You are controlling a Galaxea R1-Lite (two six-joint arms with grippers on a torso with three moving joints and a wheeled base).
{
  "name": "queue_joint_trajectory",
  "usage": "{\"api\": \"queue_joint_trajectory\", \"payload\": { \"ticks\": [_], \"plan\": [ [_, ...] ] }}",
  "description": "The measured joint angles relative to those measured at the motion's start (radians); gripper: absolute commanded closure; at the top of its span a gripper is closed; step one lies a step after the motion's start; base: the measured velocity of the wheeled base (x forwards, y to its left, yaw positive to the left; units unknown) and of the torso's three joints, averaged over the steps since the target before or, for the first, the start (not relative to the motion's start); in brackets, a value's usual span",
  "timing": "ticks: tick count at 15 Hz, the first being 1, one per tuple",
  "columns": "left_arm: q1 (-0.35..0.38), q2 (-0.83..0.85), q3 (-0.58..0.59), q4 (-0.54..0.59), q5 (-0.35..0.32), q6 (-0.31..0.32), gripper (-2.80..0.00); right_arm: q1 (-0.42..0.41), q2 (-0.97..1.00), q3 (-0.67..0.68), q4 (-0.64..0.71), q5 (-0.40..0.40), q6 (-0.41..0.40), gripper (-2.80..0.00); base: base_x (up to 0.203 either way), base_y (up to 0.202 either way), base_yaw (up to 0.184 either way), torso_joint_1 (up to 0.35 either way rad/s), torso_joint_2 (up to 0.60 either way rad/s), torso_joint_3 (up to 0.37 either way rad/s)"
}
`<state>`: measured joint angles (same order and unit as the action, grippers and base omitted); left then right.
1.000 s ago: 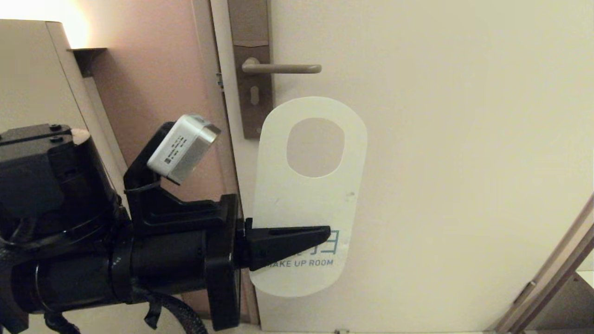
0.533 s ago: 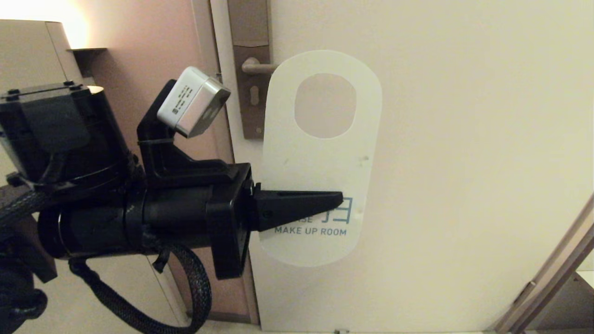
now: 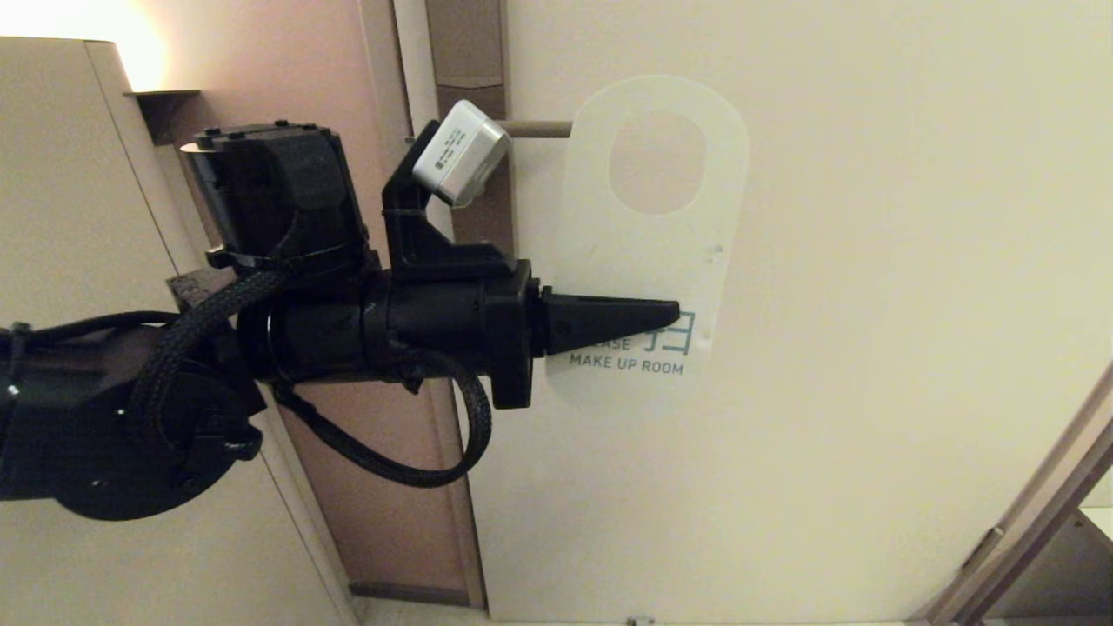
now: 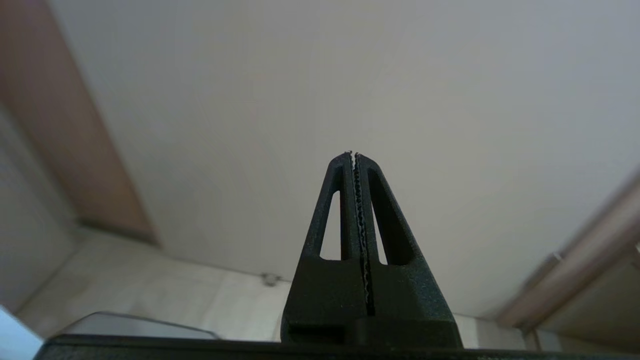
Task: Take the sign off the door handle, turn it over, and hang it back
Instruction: Hand it to the other hand
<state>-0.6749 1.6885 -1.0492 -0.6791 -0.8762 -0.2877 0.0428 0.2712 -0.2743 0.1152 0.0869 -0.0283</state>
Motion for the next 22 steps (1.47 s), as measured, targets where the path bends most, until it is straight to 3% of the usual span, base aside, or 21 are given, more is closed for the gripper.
{"api": "queue_joint_trajectory", "payload": {
  "ticks": [4, 9, 16, 21, 22],
  "plan": [
    [-0.02, 0.092, -0.105, -0.001, -0.018, -0.019, 0.0, 0.043, 0.349, -0.147, -0.15, 0.103, 0.004, 0.0, 0.0, 0.0, 0.0, 0.0, 0.0, 0.0],
    [-0.029, 0.188, -0.24, -0.001, -0.045, -0.064, 0.0, 0.061, 0.706, -0.321, -0.279, 0.391, 0.005, 0.0, 0.0, 0.0, 0.0, 0.0, 0.0, 0.0],
    [-0.038, 0.302, -0.358, -0.001, -0.051, -0.08, 0.0, 0.07, 0.895, -0.442, -0.288, 0.719, 0.042, 0.0, 0.0, 0.0, 0.0, 0.0, 0.0, 0.0],
    [-0.055, 0.323, -0.367, -0.002, -0.05, -0.079, 0.0, 0.181, 0.939, -0.478, -0.289, 0.744, 0.116, 0.0, 0.0, 0.0, 0.0, 0.0, 0.0, 0.0],
    [-0.056, 0.324, -0.367, -0.002, -0.05, -0.077, 0.0, 0.196, 0.946, -0.478, -0.288, 0.745, 0.117, -2.8, 0.0, 0.0, 0.0, 0.0, 0.0, 0.0]
  ]
}}
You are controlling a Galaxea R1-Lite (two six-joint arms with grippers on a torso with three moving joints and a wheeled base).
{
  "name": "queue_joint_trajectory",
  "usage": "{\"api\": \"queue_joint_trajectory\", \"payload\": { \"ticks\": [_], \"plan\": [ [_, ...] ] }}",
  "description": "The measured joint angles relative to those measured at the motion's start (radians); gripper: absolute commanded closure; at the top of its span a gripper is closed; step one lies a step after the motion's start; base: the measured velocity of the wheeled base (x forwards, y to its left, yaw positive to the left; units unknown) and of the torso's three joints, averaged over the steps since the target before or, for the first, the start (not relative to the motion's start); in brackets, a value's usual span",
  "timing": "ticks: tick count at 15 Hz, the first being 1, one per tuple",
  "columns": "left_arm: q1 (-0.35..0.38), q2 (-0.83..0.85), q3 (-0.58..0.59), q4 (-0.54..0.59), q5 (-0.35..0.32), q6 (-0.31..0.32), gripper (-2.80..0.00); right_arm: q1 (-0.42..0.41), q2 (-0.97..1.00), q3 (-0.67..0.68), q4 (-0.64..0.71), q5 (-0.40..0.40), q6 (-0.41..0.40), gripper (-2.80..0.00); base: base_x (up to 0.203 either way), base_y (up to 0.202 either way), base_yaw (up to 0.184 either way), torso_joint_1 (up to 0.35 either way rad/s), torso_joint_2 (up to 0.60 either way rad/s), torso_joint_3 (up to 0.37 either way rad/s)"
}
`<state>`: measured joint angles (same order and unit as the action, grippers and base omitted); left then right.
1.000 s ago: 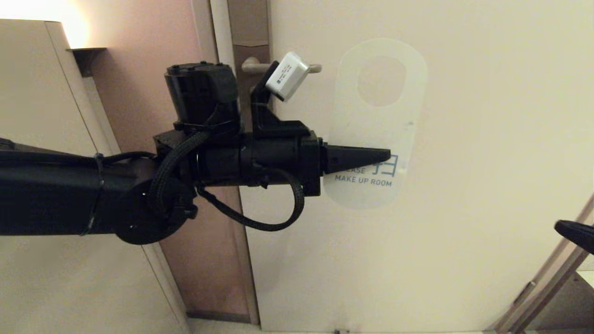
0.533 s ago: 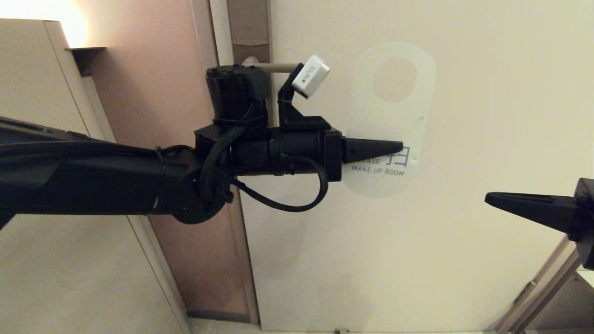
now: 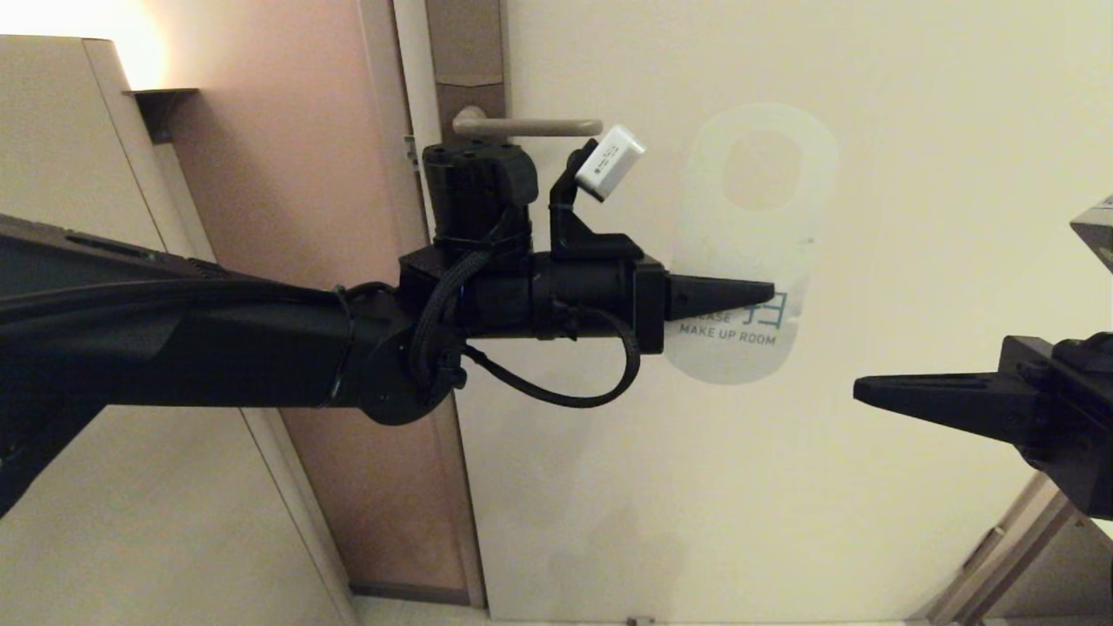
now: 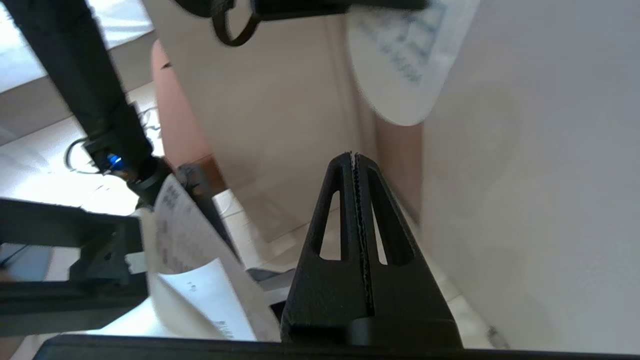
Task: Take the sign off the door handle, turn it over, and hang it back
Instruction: Hand it to the other hand
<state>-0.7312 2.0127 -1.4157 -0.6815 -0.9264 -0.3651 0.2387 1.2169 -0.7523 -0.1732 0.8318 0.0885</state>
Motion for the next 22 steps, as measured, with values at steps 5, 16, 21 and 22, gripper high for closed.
{"api": "queue_joint_trajectory", "payload": {
  "ticks": [5, 16, 21, 22],
  "plan": [
    [-0.002, -0.001, 0.005, -0.066, -0.004, 0.003, 0.0, 0.021, 0.023, 0.014, -0.001, -0.001, -0.004, -2.8, 0.0, 0.0, 0.0, 0.0, 0.0, 0.0],
    [-0.01, -0.003, 0.083, -0.265, -0.047, 0.01, 0.0, 0.082, 0.111, 0.015, -0.133, -0.001, -0.01, -2.8, 0.0, 0.0, 0.0, 0.0, 0.0, 0.0],
    [-0.015, 0.001, 0.108, -0.301, -0.043, 0.01, 0.0, 0.149, 0.164, -0.019, -0.16, -0.003, -0.012, -2.8, 0.0, 0.0, 0.0, 0.0, 0.0, 0.0],
    [-0.017, 0.001, 0.108, -0.301, -0.042, 0.01, 0.0, 0.154, 0.171, -0.03, -0.161, -0.004, -0.013, -2.8, 0.0, 0.0, 0.0, 0.0, 0.0, 0.0]
  ]
}}
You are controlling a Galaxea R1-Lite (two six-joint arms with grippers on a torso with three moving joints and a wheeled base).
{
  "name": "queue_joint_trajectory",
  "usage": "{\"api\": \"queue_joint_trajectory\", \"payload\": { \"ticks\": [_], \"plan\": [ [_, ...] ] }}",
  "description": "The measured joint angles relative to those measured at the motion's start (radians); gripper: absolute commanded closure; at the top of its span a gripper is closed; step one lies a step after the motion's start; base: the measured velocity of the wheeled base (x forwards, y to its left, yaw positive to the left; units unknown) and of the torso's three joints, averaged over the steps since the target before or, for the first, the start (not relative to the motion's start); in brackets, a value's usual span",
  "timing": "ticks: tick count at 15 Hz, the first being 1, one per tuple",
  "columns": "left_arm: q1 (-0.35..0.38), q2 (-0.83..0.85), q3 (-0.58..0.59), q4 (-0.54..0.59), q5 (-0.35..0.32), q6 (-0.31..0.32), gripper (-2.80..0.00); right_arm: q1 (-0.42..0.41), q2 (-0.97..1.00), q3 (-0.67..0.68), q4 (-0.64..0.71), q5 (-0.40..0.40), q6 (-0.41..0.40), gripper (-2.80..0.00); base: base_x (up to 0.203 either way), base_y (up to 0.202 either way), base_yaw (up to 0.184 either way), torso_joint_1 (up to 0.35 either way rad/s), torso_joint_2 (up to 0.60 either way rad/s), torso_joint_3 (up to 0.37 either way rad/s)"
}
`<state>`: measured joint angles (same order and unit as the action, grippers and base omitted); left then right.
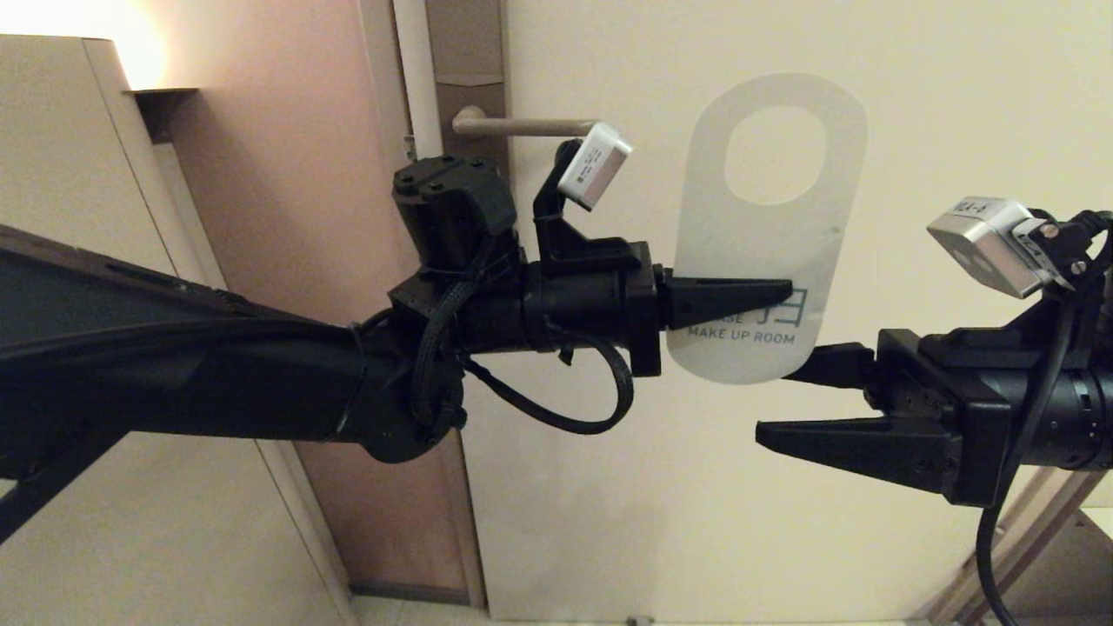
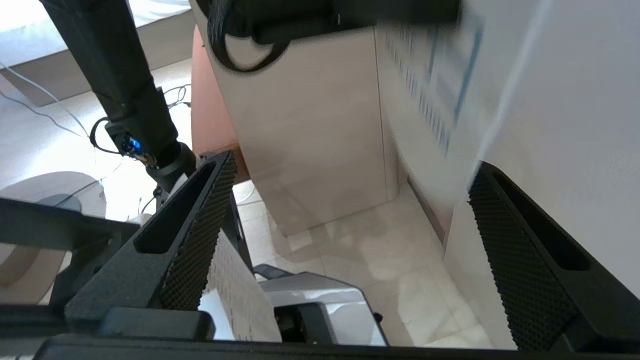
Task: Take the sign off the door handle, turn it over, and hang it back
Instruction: Hand it to the other hand
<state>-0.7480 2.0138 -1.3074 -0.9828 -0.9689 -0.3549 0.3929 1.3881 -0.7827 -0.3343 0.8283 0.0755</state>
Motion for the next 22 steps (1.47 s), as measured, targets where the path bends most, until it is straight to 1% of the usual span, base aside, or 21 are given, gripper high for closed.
{"api": "queue_joint_trajectory", "payload": {
  "ticks": [5, 8, 11, 18, 19, 22],
  "plan": [
    [-0.012, 0.003, 0.002, -0.001, 0.002, 0.003, 0.0, 0.008, 0.04, -0.065, -0.018, -0.002, 0.0, -2.8, 0.0, 0.0, 0.0, 0.0, 0.0, 0.0],
    [-0.012, 0.007, 0.002, -0.002, 0.003, 0.004, 0.0, 0.009, 0.056, -0.069, -0.043, -0.002, 0.001, -2.8, 0.0, 0.0, 0.0, 0.0, 0.0, 0.0],
    [-0.013, 0.01, 0.001, -0.001, 0.003, 0.015, 0.0, 0.012, 0.065, -0.073, -0.044, -0.002, 0.0, -2.8, 0.0, 0.0, 0.0, 0.0, 0.0, 0.0],
    [-0.013, 0.02, -0.002, -0.002, 0.003, 0.017, 0.0, 0.012, 0.07, -0.072, -0.044, -0.002, 0.001, -2.8, 0.0, 0.0, 0.0, 0.0, 0.0, 0.0],
    [-0.013, 0.02, -0.003, -0.003, 0.002, 0.017, 0.0, 0.012, 0.071, -0.072, -0.044, -0.002, 0.001, 0.0, 0.0, 0.0, 0.0, 0.0, 0.0, 0.0],
    [-0.012, 0.022, -0.003, -0.002, 0.002, 0.018, 0.0, 0.012, 0.072, -0.067, -0.061, -0.002, 0.001, 0.0, 0.0, 0.0, 0.0, 0.0, 0.0, 0.0]
  ]
}}
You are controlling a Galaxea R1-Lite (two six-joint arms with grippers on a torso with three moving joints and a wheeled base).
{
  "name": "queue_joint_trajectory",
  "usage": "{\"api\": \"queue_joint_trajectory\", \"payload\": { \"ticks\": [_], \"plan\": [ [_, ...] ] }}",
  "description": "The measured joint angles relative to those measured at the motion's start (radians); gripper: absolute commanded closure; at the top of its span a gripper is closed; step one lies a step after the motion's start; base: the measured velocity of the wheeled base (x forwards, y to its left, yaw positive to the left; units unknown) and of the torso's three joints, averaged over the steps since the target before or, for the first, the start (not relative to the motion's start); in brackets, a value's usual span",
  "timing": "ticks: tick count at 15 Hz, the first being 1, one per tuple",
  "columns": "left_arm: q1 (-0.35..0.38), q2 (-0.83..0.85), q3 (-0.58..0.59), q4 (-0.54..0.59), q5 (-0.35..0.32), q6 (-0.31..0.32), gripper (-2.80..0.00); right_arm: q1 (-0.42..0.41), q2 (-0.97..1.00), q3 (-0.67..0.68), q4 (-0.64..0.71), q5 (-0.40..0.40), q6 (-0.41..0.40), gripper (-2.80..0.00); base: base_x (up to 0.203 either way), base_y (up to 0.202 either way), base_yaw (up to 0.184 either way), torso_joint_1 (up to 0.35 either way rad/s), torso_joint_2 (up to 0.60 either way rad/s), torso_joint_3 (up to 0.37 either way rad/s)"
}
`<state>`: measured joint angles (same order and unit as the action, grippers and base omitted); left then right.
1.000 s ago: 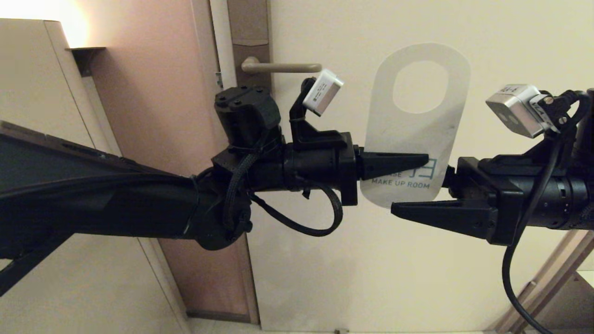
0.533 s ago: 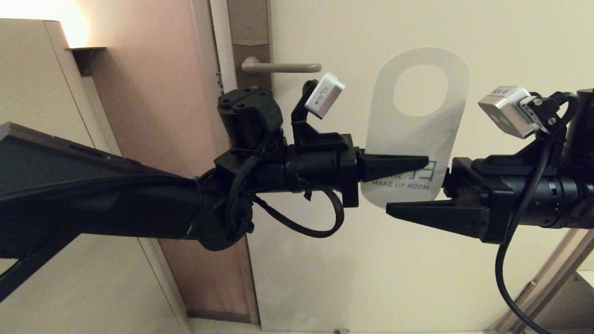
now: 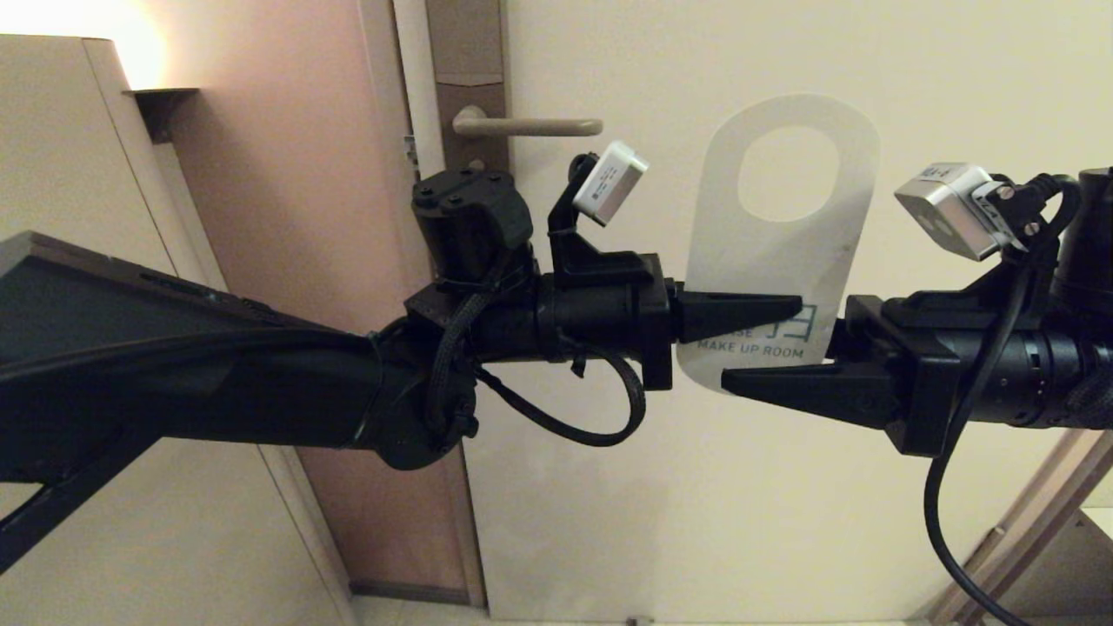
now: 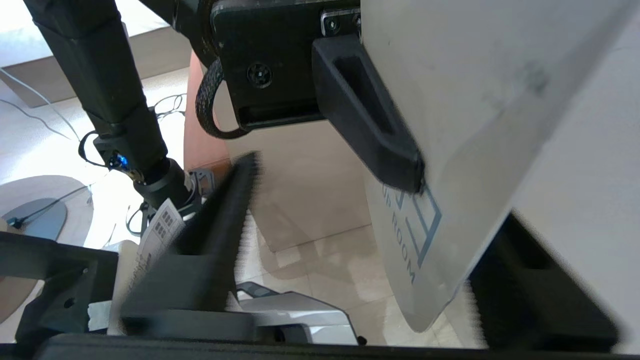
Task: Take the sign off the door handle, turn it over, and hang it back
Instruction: Hand it to the other hand
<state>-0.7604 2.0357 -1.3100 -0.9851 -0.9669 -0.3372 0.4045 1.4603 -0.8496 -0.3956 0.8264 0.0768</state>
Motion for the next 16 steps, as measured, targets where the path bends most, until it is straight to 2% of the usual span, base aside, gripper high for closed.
{"api": "queue_joint_trajectory", "payload": {
  "ticks": [12, 13, 16],
  "plan": [
    [-0.026, 0.008, -0.002, -0.001, -0.009, -0.004, 0.0, 0.034, 0.005, -0.003, -0.002, -0.003, -0.003, 0.0, 0.0, 0.0, 0.0, 0.0, 0.0, 0.0],
    [-0.026, 0.008, -0.002, -0.001, -0.011, -0.003, -2.8, 0.035, 0.004, -0.003, -0.002, -0.002, -0.003, 0.0, 0.0, 0.0, 0.0, 0.0, 0.0, 0.0],
    [-0.027, 0.011, 0.0, 0.003, -0.009, -0.002, -2.8, 0.037, -0.001, 0.002, -0.006, 0.003, -0.003, 0.0, 0.0, 0.0, 0.0, 0.0, 0.0, 0.0]
  ]
}}
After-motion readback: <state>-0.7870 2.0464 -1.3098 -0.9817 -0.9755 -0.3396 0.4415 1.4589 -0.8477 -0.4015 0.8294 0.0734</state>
